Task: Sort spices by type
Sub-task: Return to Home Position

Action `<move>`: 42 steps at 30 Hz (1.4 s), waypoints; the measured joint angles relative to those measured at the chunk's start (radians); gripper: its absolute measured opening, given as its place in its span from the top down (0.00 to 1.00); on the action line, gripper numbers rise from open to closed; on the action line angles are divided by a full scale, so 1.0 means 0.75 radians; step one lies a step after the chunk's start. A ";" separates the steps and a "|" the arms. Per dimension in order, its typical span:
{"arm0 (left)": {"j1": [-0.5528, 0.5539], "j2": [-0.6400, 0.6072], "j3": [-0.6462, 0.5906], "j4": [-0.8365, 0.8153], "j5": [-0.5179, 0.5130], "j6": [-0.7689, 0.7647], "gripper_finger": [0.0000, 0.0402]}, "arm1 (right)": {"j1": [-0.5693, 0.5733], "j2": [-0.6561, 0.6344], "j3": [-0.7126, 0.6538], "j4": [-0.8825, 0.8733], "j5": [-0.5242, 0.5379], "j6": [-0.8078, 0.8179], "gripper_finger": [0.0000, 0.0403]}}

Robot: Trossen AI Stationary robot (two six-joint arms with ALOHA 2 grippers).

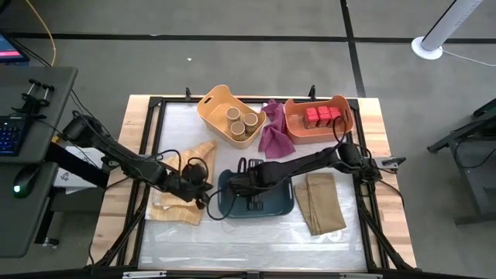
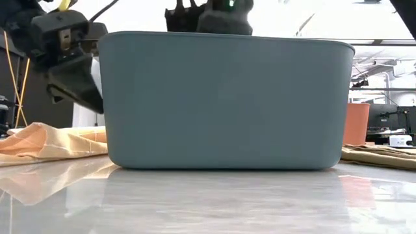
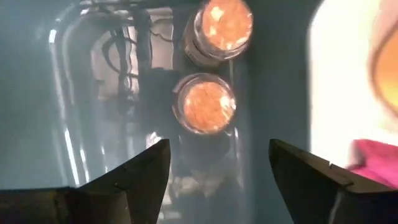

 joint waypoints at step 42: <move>0.642 -1.268 -0.578 0.668 0.448 0.679 1.00 | 0.489 -1.293 -1.118 0.242 0.363 1.562 0.99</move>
